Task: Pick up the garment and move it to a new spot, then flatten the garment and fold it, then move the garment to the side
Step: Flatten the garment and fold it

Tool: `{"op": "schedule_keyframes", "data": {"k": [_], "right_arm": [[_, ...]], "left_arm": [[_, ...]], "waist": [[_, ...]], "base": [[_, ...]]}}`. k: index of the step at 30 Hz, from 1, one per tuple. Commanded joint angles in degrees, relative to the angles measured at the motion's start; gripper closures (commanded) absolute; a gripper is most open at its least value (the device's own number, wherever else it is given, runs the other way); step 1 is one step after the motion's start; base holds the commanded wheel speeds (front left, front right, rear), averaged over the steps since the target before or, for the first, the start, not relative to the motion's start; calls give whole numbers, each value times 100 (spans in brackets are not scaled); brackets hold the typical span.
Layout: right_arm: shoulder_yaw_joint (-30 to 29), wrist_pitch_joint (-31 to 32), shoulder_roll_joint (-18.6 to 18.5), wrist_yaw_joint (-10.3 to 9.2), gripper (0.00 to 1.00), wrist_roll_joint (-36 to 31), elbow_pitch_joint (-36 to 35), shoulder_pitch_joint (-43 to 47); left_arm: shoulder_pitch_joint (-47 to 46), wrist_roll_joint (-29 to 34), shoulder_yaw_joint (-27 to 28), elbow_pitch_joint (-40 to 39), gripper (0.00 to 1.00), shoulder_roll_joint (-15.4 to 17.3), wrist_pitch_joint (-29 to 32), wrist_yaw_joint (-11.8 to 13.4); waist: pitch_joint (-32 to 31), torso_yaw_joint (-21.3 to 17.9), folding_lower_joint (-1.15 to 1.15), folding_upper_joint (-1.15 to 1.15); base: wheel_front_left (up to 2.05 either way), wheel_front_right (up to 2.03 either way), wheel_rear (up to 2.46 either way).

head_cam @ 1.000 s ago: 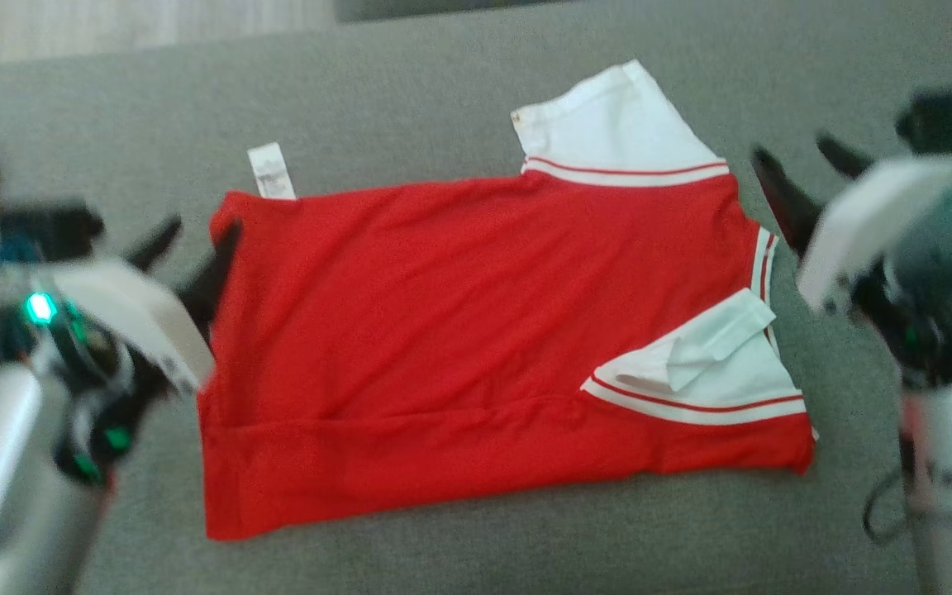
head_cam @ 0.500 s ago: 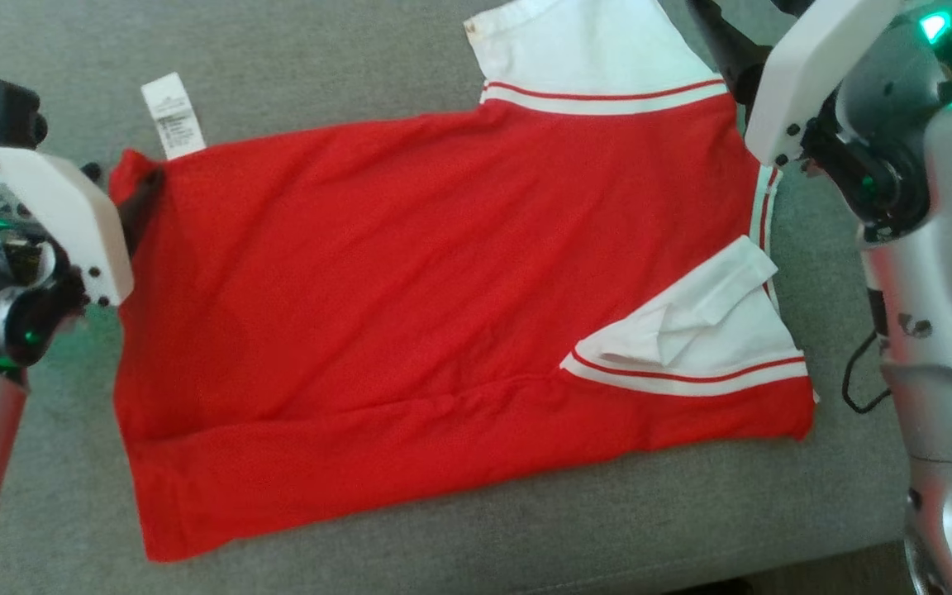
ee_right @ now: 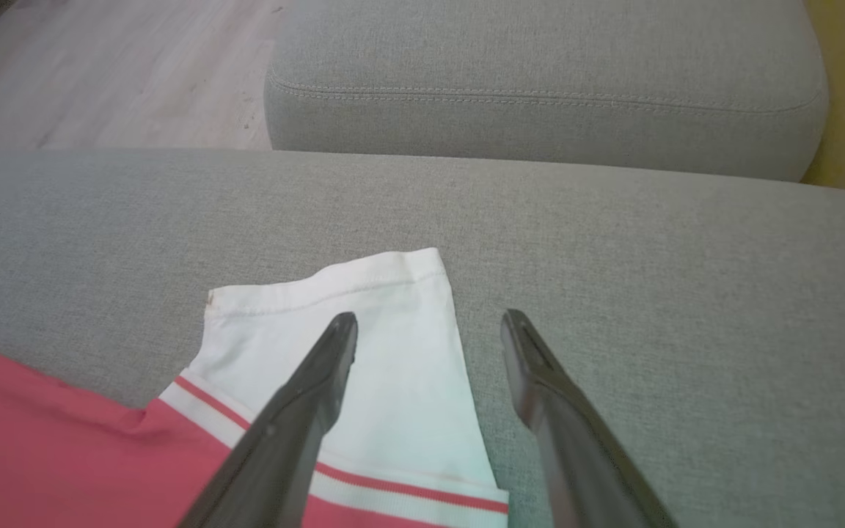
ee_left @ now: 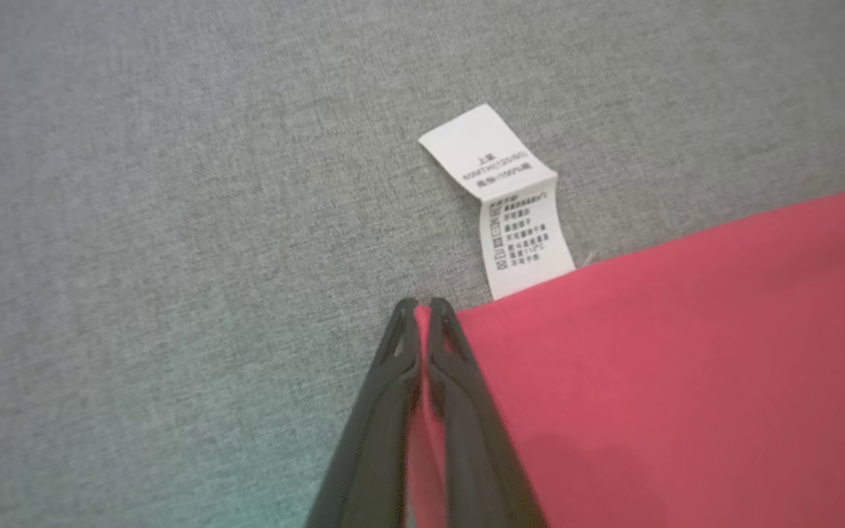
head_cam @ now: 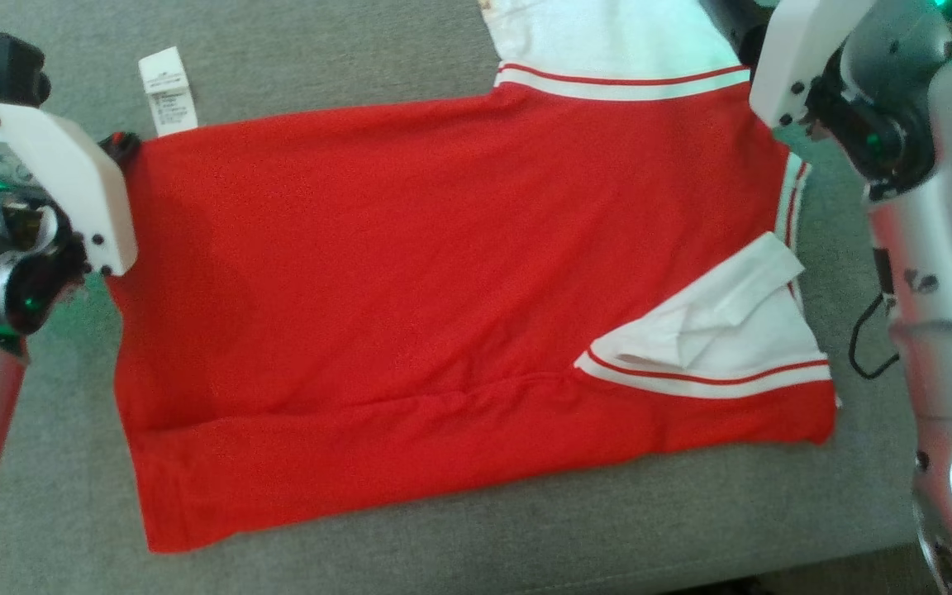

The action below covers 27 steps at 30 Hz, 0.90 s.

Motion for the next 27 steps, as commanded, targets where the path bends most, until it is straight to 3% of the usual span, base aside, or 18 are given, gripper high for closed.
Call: {"op": "schedule_keyframes", "data": {"k": [1,15,16,17,27], "right_arm": [[30,45,4,39,0,11,-87,-220],[-72,-200,-112,39,0,-715,2134,-1269],[1,-132,-104,39,5,-717,2234,-1293],[138,-92,-99,39,100,-680,2349,-1344],[125,-826,-139,39,100,-475,2649,-1499]], "left_arm": [[-52,9,127,-76,100,184,-5,20],[-342,39,-113,-559,100,-533,-890,-248],[-350,22,-120,-558,100,-564,-926,-272],[-358,3,-118,-541,100,-599,-997,-294],[-306,93,5,-261,100,-579,-1506,-239]], "waist": [[40,78,0,0],[420,932,0,0],[425,946,0,0],[422,950,0,0],[228,814,0,0]], "base": [[0,0,0],[0,0,0],[0,0,0],[0,0,0],[0,0,0]]}}
